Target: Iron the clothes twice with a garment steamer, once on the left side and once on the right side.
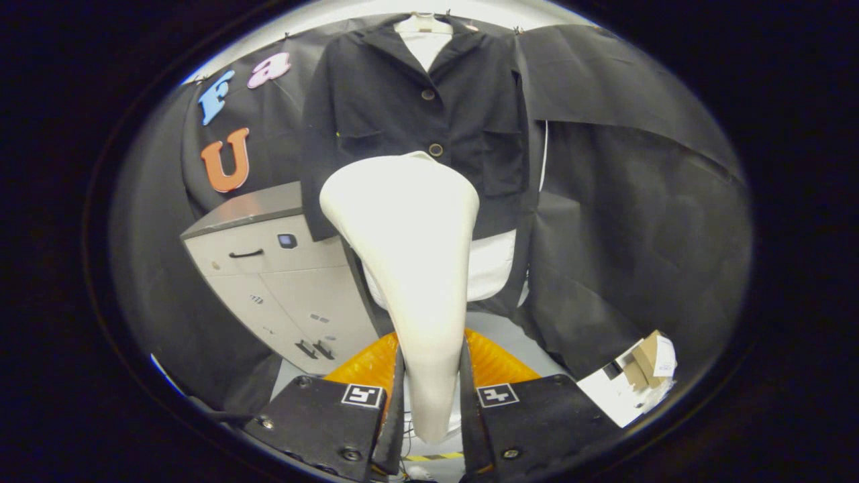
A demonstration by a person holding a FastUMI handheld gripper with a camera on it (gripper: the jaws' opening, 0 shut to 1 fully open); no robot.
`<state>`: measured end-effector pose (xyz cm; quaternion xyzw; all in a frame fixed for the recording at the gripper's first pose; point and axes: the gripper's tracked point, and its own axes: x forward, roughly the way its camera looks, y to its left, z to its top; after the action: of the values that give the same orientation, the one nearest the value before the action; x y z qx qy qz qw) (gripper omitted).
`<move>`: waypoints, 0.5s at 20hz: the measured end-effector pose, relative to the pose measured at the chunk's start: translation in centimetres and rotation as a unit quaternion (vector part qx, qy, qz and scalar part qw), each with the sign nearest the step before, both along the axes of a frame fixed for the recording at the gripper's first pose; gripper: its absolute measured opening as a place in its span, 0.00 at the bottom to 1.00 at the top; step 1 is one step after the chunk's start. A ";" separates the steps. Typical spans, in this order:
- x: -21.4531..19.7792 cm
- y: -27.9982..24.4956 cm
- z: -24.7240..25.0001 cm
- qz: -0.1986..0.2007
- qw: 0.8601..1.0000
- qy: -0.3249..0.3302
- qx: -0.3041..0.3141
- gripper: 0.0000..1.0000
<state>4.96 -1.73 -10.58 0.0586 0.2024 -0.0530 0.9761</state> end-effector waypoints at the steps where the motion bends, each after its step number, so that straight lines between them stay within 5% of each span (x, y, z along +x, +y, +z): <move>1: -1.0 0.5 0.8 0.006 1.000 -0.007 -0.004 0.38; 10: -8.4 3.7 5.5 0.043 0.996 -0.069 -0.022 0.38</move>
<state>-3.49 1.95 -5.08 0.0318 0.1354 -0.0111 0.9902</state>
